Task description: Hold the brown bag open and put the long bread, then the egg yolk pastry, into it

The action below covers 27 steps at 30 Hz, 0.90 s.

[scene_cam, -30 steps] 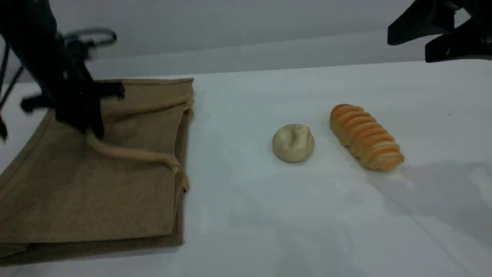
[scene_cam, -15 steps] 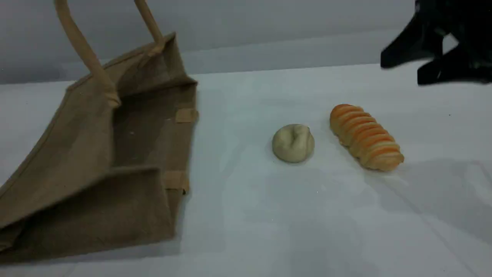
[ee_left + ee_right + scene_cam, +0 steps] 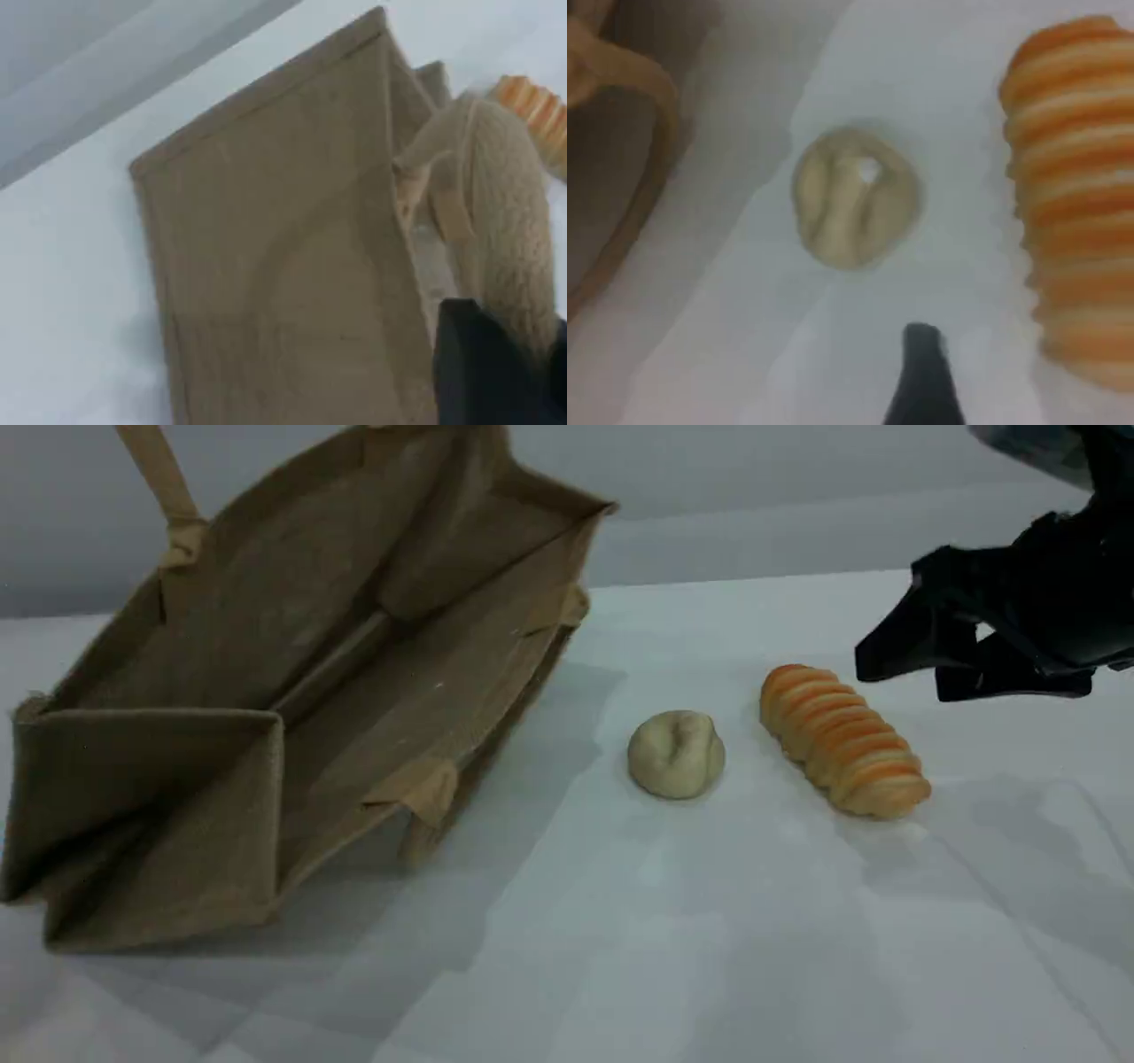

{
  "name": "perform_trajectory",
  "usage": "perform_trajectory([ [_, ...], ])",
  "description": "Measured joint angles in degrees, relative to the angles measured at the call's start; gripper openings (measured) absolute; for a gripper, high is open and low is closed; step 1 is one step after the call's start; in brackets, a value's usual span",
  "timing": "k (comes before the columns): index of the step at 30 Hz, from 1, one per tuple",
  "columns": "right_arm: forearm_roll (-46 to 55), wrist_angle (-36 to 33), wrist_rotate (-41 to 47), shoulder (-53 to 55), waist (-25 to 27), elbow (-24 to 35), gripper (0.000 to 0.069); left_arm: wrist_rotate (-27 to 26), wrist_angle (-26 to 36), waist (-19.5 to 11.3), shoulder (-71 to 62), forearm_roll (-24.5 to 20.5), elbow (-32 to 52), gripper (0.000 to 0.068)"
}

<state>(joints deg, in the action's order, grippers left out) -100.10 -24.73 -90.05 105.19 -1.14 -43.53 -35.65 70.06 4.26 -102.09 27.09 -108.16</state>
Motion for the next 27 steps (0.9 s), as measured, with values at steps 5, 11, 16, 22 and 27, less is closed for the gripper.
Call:
perform_trajectory([
  [5, 0.1, 2.8, 0.0, 1.9, 0.0, -2.2, 0.0467, 0.1, 0.0, 0.0, 1.0, 0.5, 0.0, 0.0085],
  [11, 0.1, 2.8, 0.0, 4.6, 0.0, -5.5, 0.0467, 0.6, 0.0, 0.0, 1.2, 3.8, 0.0, 0.0085],
  [16, 0.0, 2.7, 0.0, 7.8, 0.0, -6.7, 0.0467, 0.6, 0.0, 0.0, 1.2, 5.4, 0.0, 0.0085],
  [22, 0.1, 2.6, 0.1, 11.1, 0.0, -8.3, 0.0467, 0.6, -0.2, 0.5, 1.2, 6.3, 0.0, 0.0085],
  [27, 0.1, 3.2, 0.1, 13.2, 0.0, -10.5, 0.0467, 0.6, -0.1, 1.2, 1.2, 6.3, 0.0, 0.0085],
])
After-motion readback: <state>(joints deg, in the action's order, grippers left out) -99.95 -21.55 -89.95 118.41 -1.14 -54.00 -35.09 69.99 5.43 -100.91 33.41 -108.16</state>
